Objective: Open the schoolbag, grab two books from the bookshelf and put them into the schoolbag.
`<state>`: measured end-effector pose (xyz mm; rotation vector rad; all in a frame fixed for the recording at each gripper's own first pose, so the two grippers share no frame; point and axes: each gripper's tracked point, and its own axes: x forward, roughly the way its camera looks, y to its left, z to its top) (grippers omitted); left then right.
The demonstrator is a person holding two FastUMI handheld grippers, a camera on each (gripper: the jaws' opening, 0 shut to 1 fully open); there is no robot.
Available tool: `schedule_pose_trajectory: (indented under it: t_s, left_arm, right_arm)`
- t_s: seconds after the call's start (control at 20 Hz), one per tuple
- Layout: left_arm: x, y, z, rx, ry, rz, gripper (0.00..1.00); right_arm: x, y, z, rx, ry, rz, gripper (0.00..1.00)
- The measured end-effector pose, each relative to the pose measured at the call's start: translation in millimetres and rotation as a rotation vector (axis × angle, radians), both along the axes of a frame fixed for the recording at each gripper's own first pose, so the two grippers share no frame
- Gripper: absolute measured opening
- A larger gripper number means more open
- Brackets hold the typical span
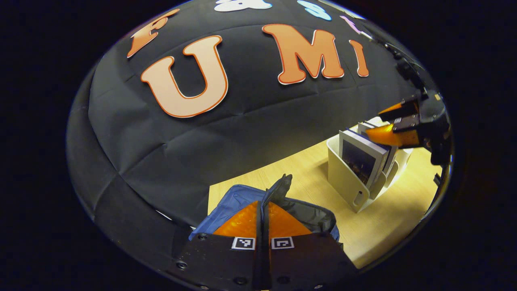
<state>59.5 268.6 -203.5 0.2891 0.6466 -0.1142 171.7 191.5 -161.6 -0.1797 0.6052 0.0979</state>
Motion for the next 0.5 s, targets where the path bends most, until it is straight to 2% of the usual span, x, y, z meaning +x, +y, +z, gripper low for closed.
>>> schedule_pose_trajectory:
  t_s: [0.15, 0.5]
  left_arm:
    - [9, 6, 6, -0.069, -0.003, 0.026, 0.0]
    - [13, 8, 1, -0.125, 0.004, 0.034, 0.0]
  right_arm:
    - [11, 2, -18, -0.021, 0.079, -0.007, 0.95]
    - [19, -2, -64, -0.025, 0.324, -0.075, 0.95]
